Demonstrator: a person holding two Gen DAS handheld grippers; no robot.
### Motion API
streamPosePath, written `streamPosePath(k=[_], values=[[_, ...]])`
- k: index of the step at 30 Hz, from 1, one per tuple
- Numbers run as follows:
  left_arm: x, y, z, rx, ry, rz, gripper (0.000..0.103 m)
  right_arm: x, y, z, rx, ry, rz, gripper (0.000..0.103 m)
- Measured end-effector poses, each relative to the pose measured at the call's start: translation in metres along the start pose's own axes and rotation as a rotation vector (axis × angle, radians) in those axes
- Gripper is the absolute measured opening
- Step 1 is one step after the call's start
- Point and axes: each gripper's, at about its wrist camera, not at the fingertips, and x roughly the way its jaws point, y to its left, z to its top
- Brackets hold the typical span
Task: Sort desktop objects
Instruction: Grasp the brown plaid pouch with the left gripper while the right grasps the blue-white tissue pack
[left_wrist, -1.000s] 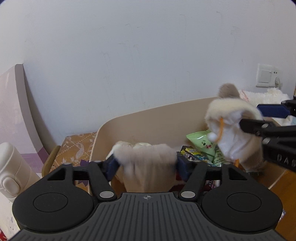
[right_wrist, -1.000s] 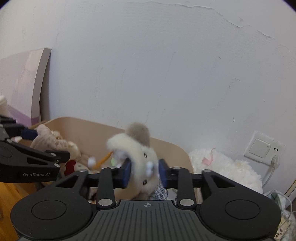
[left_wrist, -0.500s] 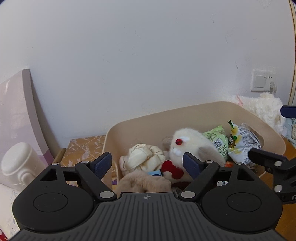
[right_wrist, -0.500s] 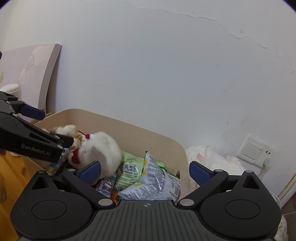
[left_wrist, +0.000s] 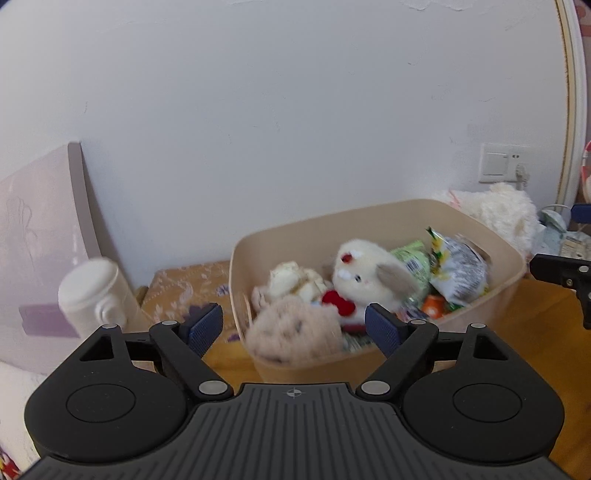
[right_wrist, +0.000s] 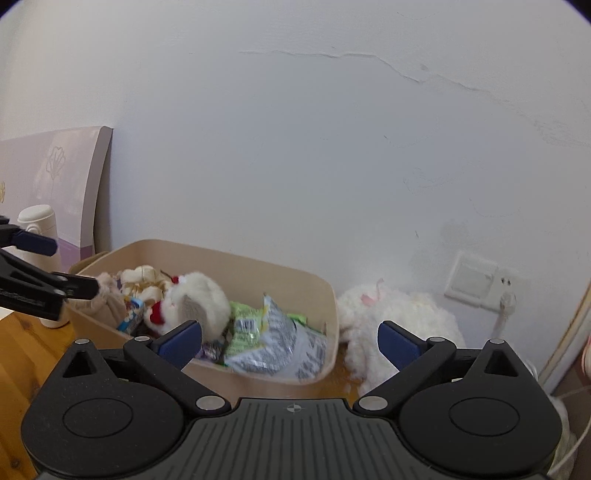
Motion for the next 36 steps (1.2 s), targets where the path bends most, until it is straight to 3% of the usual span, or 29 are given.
streamPosePath(k=[7,13,19,23,36], values=[[-0.011,-0.006,-0.033,-0.107,0.107,-0.054,0.086,-0.010,-0.005,-0.034,-0.021,0.056,-0.005,0.103],[-0.002,-0.020,-0.058,-0.200,0.214,-0.056,0.086,-0.009,-0.004,-0.067,-0.017,0.110,0.007,0.103],[0.011,-0.038,-0.073,-0.338,0.272,-0.013,0.086,0.002,0.006,-0.099,0.020,0.161,0.032,0.103],[0.018,-0.049,-0.076,-0.424,0.296,0.013,0.086,0.013,0.012,-0.114,0.105,0.190,0.067,0.103],[0.046,-0.071,-0.074,-0.491,0.301,0.104,0.086,0.050,0.013,-0.132,0.169,0.235,0.056,0.103]])
